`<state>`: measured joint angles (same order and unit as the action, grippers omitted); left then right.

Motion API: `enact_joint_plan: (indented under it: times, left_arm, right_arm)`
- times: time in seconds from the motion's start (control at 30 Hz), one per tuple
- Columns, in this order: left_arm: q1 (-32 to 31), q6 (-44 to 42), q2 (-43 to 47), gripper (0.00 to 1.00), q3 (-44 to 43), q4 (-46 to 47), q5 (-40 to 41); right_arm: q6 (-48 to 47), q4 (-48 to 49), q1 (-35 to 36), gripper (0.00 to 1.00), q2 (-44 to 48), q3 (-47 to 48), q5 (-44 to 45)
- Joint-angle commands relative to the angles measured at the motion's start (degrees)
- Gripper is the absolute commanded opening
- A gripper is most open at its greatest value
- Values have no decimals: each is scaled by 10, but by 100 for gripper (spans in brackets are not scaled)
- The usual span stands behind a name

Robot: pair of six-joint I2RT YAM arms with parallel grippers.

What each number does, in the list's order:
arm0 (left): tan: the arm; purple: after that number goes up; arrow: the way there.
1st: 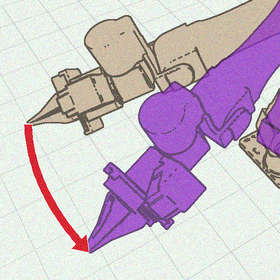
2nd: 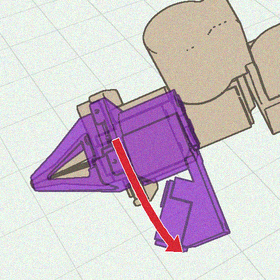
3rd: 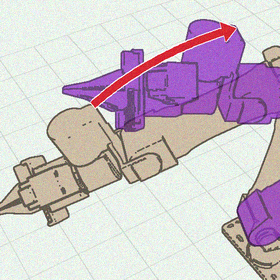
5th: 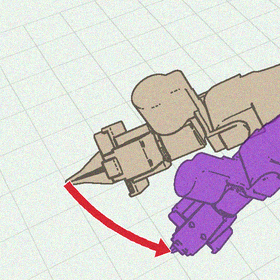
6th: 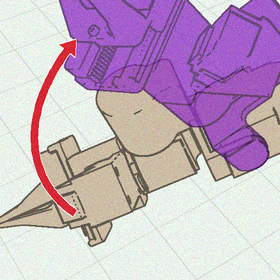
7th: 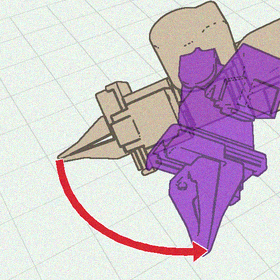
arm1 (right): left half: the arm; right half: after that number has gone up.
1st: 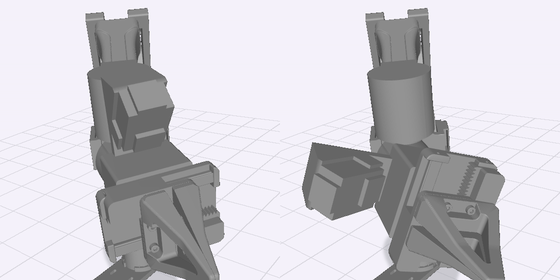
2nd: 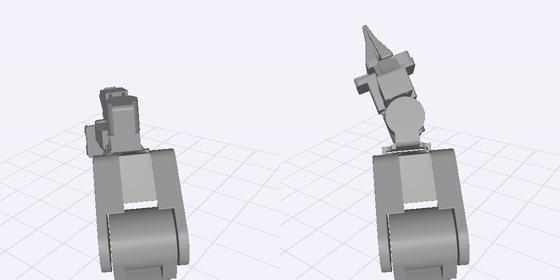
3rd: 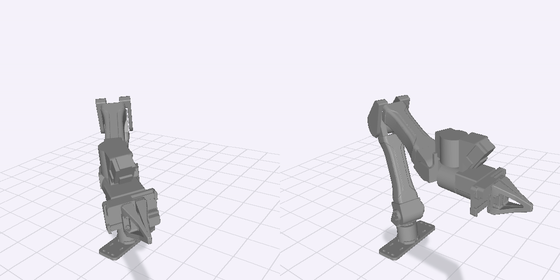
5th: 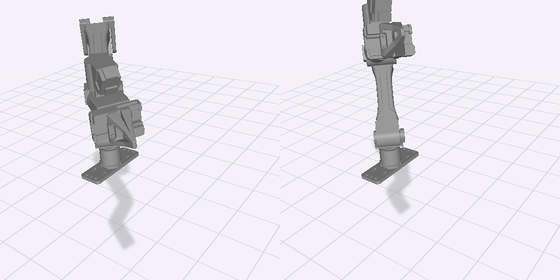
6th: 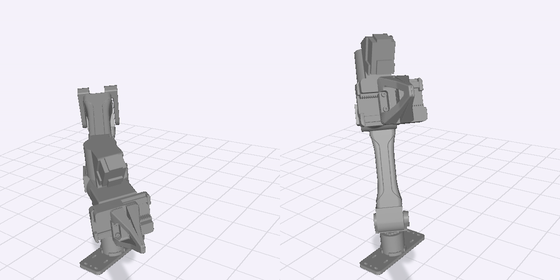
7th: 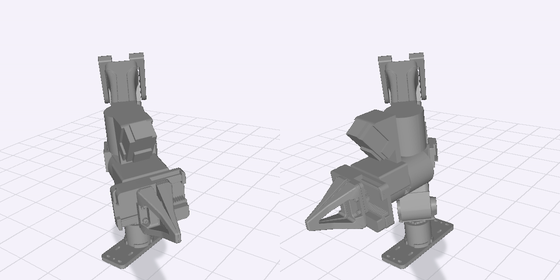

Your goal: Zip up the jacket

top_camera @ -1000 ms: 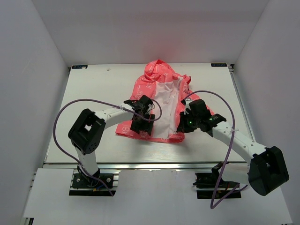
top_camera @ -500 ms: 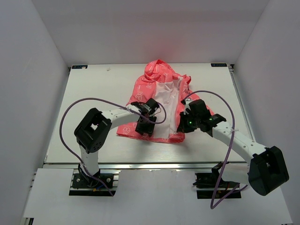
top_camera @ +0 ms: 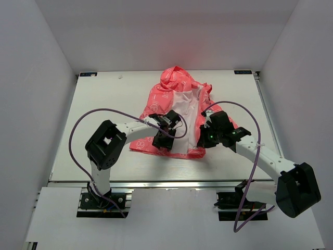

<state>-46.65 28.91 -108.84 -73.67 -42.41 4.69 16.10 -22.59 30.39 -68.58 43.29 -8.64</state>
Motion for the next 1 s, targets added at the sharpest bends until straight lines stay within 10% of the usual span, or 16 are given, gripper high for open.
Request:
enact_joint_plan:
  times: [0.0, 0.27, 0.8, 0.97]
  left_arm:
    - [-5, 2, -16, 57, -24, -1, 29]
    - [-10, -2, -40, 57, -38, -11, 57]
    - [-19, -3, -6, 0, -17, -40, 101]
    - [-19, -9, 27, 0, -45, -70, 122]
  right_arm:
    - [0, 4, -2, 0, 17, -1, 10]
    - [0, 2, -2, 0, 16, -3, 16]
    - [10, -11, -2, 0, 9, -2, 80]
    - [18, -25, -2, 0, -4, 5, 121]
